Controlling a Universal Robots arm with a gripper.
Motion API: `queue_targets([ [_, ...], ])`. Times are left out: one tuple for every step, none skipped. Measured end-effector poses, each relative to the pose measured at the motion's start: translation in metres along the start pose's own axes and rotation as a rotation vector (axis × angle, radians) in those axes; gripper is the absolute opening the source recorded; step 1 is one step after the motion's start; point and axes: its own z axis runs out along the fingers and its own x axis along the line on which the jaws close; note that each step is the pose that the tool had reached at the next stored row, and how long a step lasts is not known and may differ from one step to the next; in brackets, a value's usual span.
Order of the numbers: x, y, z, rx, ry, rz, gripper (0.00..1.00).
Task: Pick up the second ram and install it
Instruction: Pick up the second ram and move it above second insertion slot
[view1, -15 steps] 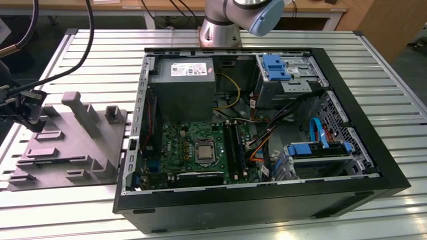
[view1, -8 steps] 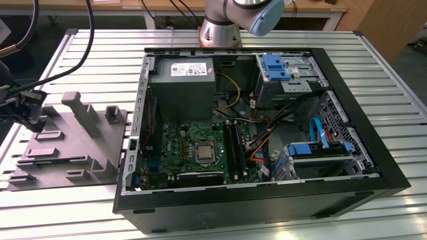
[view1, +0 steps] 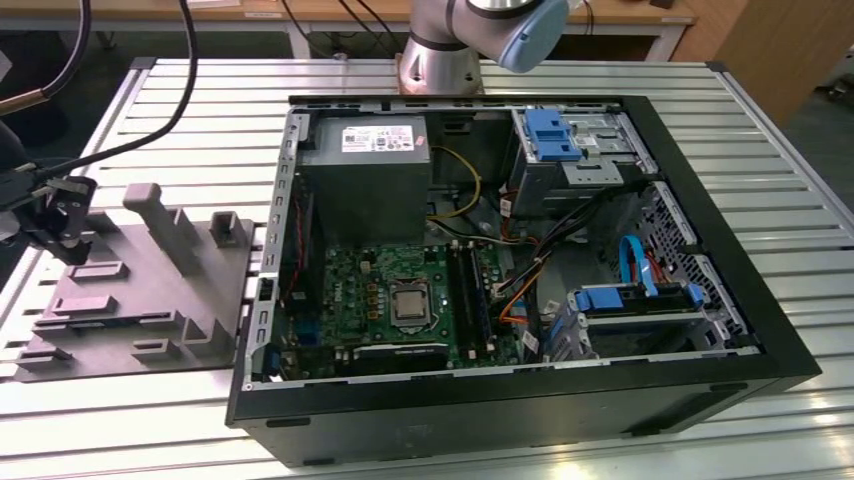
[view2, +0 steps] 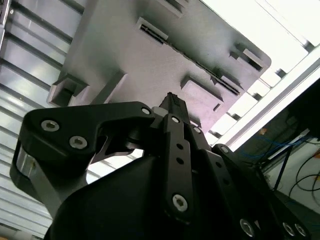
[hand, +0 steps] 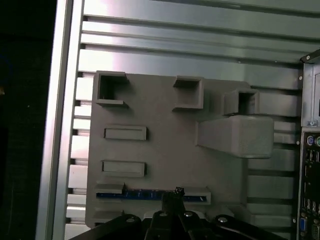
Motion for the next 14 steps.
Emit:
queue_targets([
  [0.0, 0.0, 0.0004, -0.0011, 0.0009, -0.019, 0.1],
  [0.0, 0.0, 0.0008, -0.0021, 0.0016, -0.037, 0.1],
  [0.0001, -0.0001, 0.0011, -0.0031, 0.0023, -0.055, 0.1],
  [0.0001, -0.0001, 0.0015, -0.0041, 0.0031, -0.073, 0.1],
  [0.0001, -0.0001, 0.0018, -0.0051, 0.004, -0.091, 0.1],
  [0.0001, -0.0001, 0.0022, -0.0062, 0.0047, -0.11, 0.1],
  [0.0001, -0.0001, 0.0026, -0.0072, 0.0054, -0.128, 0.1],
  [0.0002, -0.0001, 0.003, -0.0082, 0.0062, -0.146, 0.1],
  [0.0002, -0.0002, 0.0034, -0.0093, 0.007, -0.164, 0.1],
  [0.0002, -0.0002, 0.0037, -0.0103, 0.0078, -0.182, 0.1],
  [0.0003, -0.0002, 0.004, -0.0113, 0.0086, -0.2, 0.1],
  [0.0003, -0.0002, 0.0043, -0.0122, 0.0095, -0.217, 0.1],
  [0.0003, -0.0002, 0.0046, -0.0132, 0.0103, -0.237, 0.1],
  [0.0003, -0.0002, 0.005, -0.0142, 0.011, -0.255, 0.1],
])
